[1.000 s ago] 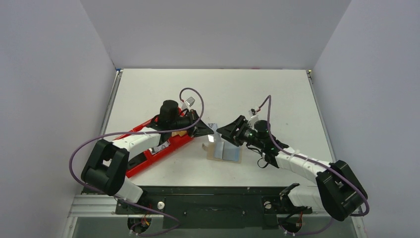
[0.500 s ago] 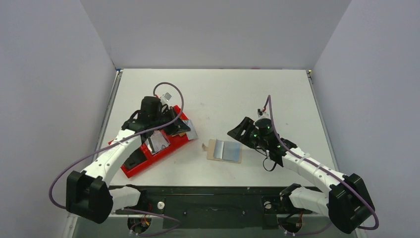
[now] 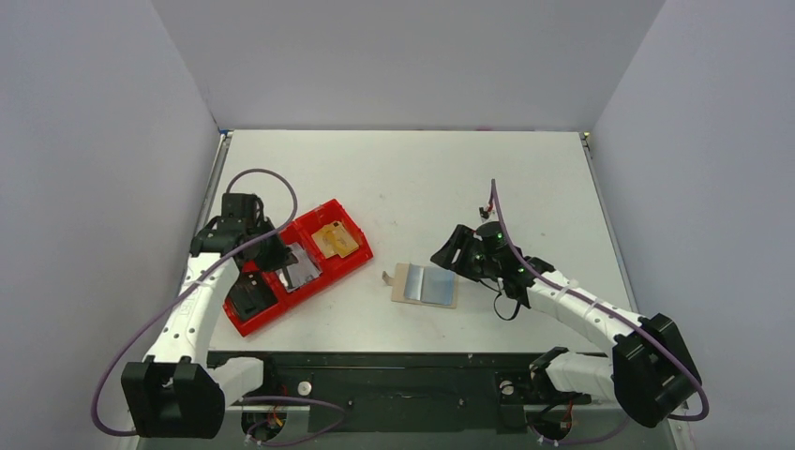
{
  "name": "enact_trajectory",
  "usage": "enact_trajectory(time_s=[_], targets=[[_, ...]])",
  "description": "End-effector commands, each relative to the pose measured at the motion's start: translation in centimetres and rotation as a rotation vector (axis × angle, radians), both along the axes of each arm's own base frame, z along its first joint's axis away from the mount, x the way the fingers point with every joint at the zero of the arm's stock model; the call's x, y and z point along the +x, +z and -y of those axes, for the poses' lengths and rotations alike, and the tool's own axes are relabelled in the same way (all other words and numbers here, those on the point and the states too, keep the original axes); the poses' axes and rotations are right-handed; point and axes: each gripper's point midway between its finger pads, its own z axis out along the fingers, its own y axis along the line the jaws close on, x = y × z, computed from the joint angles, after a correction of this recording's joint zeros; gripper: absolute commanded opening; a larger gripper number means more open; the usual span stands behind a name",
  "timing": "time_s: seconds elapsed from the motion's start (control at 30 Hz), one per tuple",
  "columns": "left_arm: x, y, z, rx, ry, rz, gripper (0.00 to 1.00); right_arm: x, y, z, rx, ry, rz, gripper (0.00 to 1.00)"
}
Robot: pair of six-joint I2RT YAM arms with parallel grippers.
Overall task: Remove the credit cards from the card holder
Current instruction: Place the credit card in the storage box.
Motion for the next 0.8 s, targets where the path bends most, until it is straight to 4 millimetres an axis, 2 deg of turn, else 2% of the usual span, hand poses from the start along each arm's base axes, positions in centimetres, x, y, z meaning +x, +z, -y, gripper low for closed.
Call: enact_trajectory(time_s=[0.0, 0.17, 0.33, 0.5, 0.6, 0.77], targets=[[0.5, -0.3, -2.1, 0.076, 0.031, -0.003, 0.00, 1.3, 1.2, -0.2, -0.007, 0.004, 0.046, 0.55], [2.1, -1.9, -1.2, 0.034, 0.003, -0.016, 0.00, 1.3, 1.0, 0.0, -0.015, 0.008, 0.044, 0.55], [3.2, -2.5, -1.7, 0.058, -0.012, -0.015, 0.00, 1.3, 0.9, 0.1, -0.018, 0.006, 0.044, 0.55], [3.9, -3.5, -1.9, 0.015, -0.037, -0.024, 0.13, 1.3, 0.8, 0.2, -0.021, 0.004, 0.045, 0.55], [4.1, -3.6, -2.4, 0.017, -0.031, -0.025, 0.31, 1.2, 0.7, 0.3, -0.022, 0.002, 0.044, 0.55], [4.2, -2.4, -4.4, 0.107, 0.023, -0.007, 0.40, 1.1, 0.7, 0.5, -0.028, -0.002, 0.045, 0.55]])
